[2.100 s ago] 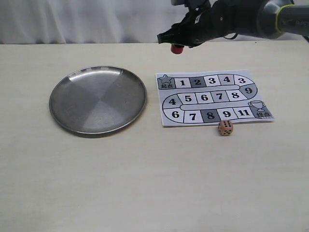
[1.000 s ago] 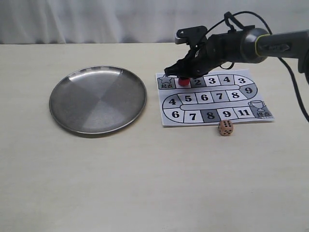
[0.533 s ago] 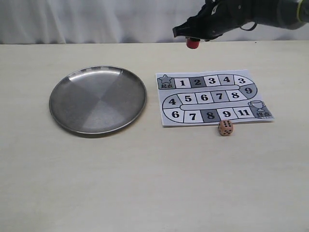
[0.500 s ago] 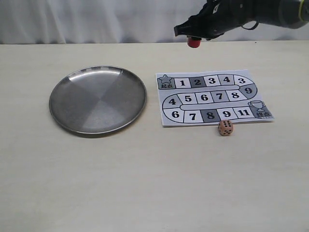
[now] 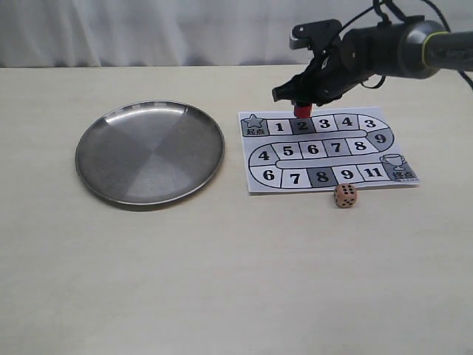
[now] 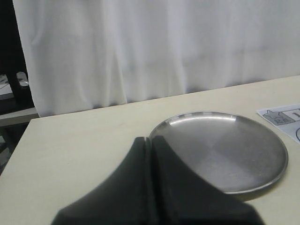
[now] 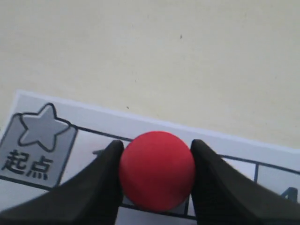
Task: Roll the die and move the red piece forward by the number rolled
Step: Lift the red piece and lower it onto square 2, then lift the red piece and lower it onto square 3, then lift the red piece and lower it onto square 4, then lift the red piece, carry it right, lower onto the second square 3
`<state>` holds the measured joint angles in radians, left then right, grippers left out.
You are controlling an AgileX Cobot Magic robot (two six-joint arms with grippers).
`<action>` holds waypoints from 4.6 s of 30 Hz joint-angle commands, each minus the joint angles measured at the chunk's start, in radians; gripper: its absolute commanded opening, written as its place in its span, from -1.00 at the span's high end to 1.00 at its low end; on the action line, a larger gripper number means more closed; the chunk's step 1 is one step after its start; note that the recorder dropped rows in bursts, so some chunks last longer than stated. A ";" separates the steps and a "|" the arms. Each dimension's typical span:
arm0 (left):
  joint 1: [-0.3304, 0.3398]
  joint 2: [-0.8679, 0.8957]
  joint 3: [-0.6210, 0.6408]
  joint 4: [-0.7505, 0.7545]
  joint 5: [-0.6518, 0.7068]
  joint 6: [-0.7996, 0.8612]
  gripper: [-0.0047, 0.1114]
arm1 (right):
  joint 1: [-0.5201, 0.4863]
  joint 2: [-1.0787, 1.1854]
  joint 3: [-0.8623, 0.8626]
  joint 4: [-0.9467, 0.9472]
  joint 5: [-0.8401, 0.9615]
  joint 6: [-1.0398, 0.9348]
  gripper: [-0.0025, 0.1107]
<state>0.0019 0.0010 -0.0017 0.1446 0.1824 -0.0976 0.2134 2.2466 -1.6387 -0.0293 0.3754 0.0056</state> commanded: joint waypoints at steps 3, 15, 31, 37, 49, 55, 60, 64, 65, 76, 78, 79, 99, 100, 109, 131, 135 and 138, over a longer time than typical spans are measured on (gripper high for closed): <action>-0.002 -0.001 0.002 0.000 -0.009 -0.001 0.92 | -0.009 0.066 0.000 -0.009 0.008 -0.006 0.88; -0.002 -0.001 0.002 0.000 -0.009 -0.001 0.92 | -0.009 0.068 0.000 -0.009 0.020 -0.006 0.88; -0.002 -0.001 0.002 0.000 -0.009 -0.001 0.92 | -0.018 -0.103 0.000 -0.018 0.050 -0.014 0.88; -0.002 -0.001 0.002 0.000 -0.009 -0.001 0.92 | -0.036 -0.171 0.000 -0.067 0.050 -0.014 0.88; -0.002 -0.001 0.002 0.000 -0.009 -0.001 0.92 | -0.085 -0.005 0.000 -0.063 0.050 -0.013 0.88; -0.002 -0.001 0.002 0.000 -0.009 -0.001 0.92 | -0.085 0.048 0.000 -0.063 0.073 -0.013 0.88; -0.002 -0.001 0.002 0.000 -0.009 -0.001 0.92 | -0.085 0.048 0.000 -0.063 0.079 -0.013 0.88; -0.002 -0.001 0.002 0.000 -0.009 -0.001 0.92 | -0.085 0.048 0.000 -0.063 0.079 -0.013 0.88; -0.002 -0.001 0.002 0.000 -0.009 -0.001 0.92 | -0.085 0.048 0.000 -0.060 0.078 -0.013 0.88; -0.002 -0.001 0.002 0.000 -0.009 -0.001 0.92 | -0.085 -0.086 0.000 -0.060 0.112 -0.013 0.88; -0.002 -0.001 0.002 0.000 -0.009 -0.001 0.92 | -0.085 -0.122 0.000 -0.060 0.112 -0.013 0.88; -0.002 -0.001 0.002 0.000 -0.009 -0.001 0.92 | -0.085 -0.146 0.000 -0.062 0.112 -0.013 0.88; -0.002 -0.001 0.002 0.000 -0.009 -0.001 0.92 | -0.158 0.016 0.000 -0.069 0.094 0.010 0.88; -0.002 -0.001 0.002 0.000 -0.009 -0.001 0.92 | -0.158 0.032 0.000 -0.069 0.096 0.010 0.88; -0.002 -0.001 0.002 0.000 -0.009 -0.001 0.92 | -0.158 0.066 0.000 -0.060 0.113 0.010 0.88; -0.002 -0.001 0.002 0.000 -0.009 -0.001 0.92 | -0.158 -0.066 0.000 -0.065 0.173 0.010 0.88; -0.002 -0.001 0.002 0.000 -0.009 -0.001 0.92 | -0.158 -0.148 0.000 -0.082 0.173 0.010 0.88; -0.002 -0.001 0.002 0.000 -0.009 -0.001 0.92 | -0.158 -0.182 0.000 -0.111 0.169 0.010 0.88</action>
<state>0.0019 0.0010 -0.0017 0.1446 0.1824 -0.0976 0.0606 2.0961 -1.6390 -0.1098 0.5518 0.0153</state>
